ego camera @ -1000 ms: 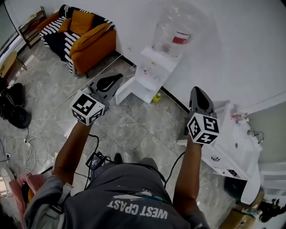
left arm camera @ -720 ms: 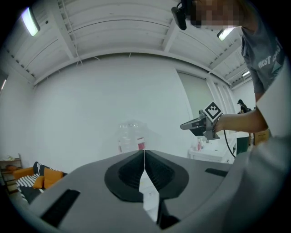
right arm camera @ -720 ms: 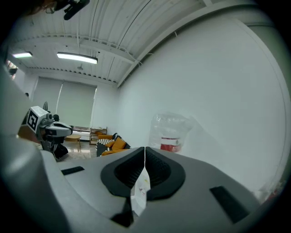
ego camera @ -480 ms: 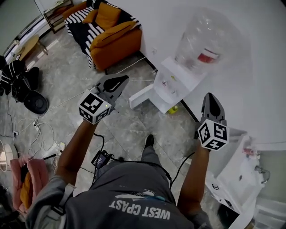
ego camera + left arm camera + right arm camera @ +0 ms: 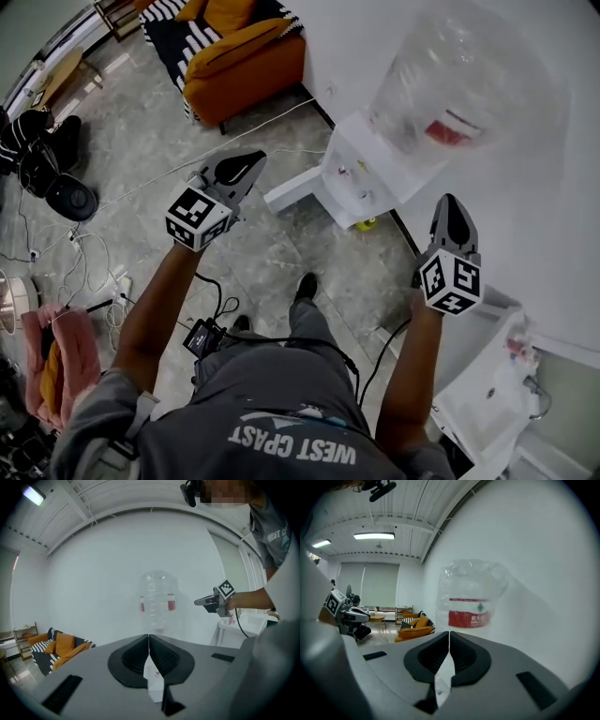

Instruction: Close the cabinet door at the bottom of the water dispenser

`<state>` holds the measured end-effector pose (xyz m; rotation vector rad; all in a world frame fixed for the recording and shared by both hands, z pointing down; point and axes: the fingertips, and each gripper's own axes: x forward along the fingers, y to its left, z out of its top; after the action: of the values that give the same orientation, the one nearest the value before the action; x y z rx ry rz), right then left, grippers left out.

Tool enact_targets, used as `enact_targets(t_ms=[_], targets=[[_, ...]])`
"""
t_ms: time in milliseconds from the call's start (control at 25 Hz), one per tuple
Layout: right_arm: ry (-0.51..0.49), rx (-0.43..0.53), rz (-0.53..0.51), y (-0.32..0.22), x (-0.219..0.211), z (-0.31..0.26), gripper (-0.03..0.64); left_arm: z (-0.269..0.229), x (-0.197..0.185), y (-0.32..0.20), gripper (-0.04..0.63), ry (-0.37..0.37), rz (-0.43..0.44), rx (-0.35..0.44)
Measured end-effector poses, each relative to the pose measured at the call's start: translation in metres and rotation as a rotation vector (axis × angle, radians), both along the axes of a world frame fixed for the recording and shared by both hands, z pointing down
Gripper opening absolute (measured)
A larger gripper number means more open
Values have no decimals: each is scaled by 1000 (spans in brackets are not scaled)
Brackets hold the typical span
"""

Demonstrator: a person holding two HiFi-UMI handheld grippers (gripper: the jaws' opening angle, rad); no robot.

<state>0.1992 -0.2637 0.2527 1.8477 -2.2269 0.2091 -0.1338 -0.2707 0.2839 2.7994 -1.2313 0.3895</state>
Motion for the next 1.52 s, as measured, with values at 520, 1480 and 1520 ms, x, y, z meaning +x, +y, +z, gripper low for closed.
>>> enact_targets(t_ms=[520, 1480, 1520], targets=[[9, -131, 47, -24, 37, 119, 30, 155, 5, -55, 18, -60, -33, -168], [-14, -310, 145, -14, 59, 303, 31, 447, -13, -90, 20, -180, -48, -516], [-14, -315, 146, -12, 60, 309, 31, 456, -15, -89, 20, -183, -50, -528]])
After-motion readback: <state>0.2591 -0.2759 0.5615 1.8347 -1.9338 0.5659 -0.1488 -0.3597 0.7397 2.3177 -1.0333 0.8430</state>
